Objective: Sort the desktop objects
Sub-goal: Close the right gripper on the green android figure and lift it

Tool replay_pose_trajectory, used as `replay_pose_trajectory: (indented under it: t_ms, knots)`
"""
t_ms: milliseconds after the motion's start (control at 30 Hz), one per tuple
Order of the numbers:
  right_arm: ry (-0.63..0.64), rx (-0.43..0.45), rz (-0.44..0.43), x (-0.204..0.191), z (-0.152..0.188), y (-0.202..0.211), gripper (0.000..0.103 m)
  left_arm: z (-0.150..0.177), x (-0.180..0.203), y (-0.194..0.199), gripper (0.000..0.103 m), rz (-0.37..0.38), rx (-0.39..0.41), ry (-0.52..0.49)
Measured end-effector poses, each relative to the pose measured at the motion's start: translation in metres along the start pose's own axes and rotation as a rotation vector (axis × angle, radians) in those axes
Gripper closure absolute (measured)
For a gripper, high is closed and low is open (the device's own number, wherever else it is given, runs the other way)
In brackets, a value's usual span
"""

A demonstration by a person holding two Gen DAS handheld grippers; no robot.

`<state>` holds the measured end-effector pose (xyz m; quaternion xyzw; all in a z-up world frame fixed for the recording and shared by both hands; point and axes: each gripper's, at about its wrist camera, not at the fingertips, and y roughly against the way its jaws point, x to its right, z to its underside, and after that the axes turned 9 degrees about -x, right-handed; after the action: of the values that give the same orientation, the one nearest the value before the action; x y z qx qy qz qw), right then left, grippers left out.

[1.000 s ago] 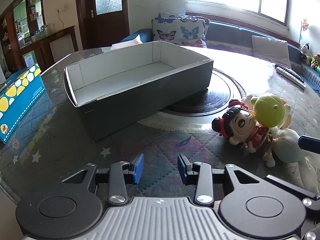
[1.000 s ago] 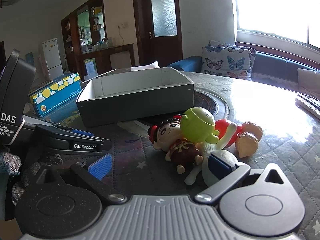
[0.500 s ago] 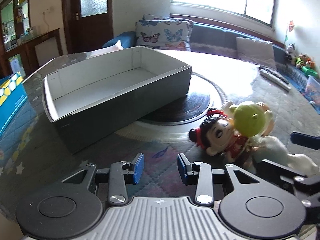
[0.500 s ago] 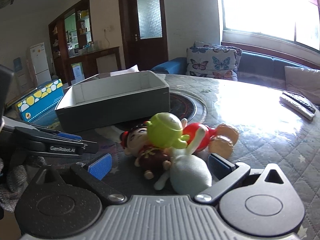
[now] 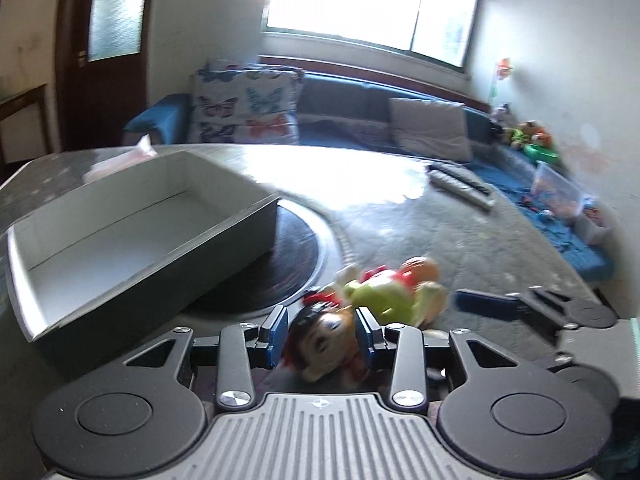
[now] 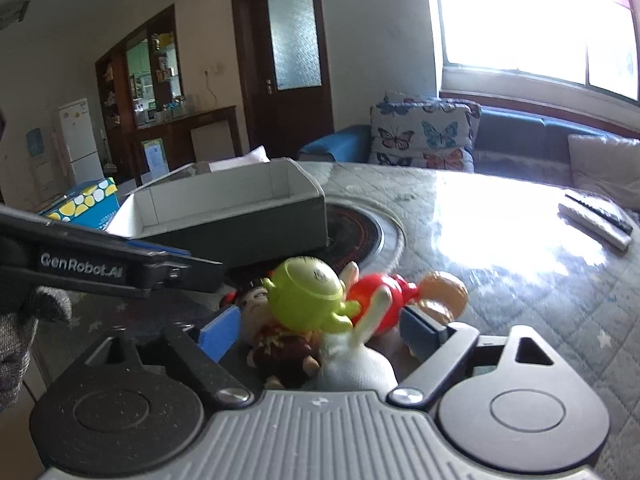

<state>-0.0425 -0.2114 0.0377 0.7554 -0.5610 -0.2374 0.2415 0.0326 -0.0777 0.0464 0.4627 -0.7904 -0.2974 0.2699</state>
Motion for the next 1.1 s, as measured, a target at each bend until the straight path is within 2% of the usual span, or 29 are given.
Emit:
replay_pose_trajectory:
  t_ms: [100, 233, 633, 667, 833, 967, 1100]
  knots:
    - [0.02, 0.005, -0.008, -0.003, -0.006, -0.003, 0.022, -0.009, 0.005, -0.005, 0.064, 0.055, -0.014, -0.017]
    - [0.044, -0.007, -0.024, -0.007, -0.011, -0.011, 0.031, -0.019, 0.01, -0.015, 0.064, 0.11, -0.034, -0.037]
    - [0.035, -0.044, -0.044, -0.003, -0.015, -0.03, 0.05, -0.032, -0.003, -0.047, 0.063, 0.215, -0.14, 0.02]
    - [0.031, -0.045, -0.038, -0.002, -0.015, -0.03, 0.054, -0.031, -0.003, -0.046, 0.063, 0.221, -0.137, 0.024]
    - [0.036, -0.042, -0.013, -0.003, -0.015, -0.027, 0.054, -0.03, -0.01, -0.044, 0.064, 0.263, -0.127, 0.054]
    - [0.068, -0.01, -0.002, -0.013, -0.021, -0.018, 0.054, -0.031, -0.019, -0.029, 0.064, 0.281, -0.081, 0.077]
    - [0.114, 0.028, -0.018, -0.029, -0.037, -0.014, 0.054, -0.037, -0.033, -0.007, 0.064, 0.266, -0.019, 0.099]
